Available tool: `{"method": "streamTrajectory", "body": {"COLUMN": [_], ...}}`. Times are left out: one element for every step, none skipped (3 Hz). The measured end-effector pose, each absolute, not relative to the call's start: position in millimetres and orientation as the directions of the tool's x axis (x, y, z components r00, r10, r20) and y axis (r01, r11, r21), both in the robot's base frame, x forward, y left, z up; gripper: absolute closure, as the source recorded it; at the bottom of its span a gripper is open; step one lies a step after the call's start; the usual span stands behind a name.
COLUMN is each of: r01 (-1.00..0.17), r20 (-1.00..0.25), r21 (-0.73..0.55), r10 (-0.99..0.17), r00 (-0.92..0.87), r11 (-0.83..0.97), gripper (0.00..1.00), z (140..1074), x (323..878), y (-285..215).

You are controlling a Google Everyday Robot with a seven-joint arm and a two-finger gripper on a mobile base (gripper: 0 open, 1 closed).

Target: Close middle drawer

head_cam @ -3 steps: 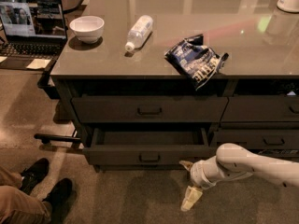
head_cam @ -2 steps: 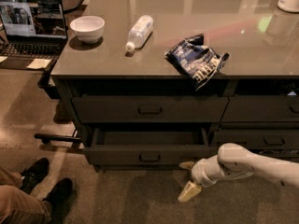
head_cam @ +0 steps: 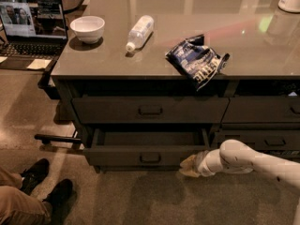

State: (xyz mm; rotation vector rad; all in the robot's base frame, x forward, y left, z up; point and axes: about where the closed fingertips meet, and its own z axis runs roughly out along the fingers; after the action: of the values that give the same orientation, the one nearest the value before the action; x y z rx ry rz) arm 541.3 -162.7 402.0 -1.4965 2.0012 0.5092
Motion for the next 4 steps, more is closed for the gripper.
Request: {"method": "streamTrajectory", "body": {"r01": [-0.924, -0.895, -0.892, -0.876], "r20": [-0.680, -0.707, -0.710, -0.734], "r21": [-0.101, -0.145, -0.148, -0.155], "r10": [-0.704, -0.677, -0.674, -0.646], "r00": [-0.206, -0.205, -0.205, -0.207], "r11": [0.368, 0.422, 0.427, 0.457], "gripper": [0.63, 0.39, 0.16, 0.00], "z": [410, 418, 419, 423], "x": [565, 585, 585, 609], "y": [-165, -161, -160, -153]}}
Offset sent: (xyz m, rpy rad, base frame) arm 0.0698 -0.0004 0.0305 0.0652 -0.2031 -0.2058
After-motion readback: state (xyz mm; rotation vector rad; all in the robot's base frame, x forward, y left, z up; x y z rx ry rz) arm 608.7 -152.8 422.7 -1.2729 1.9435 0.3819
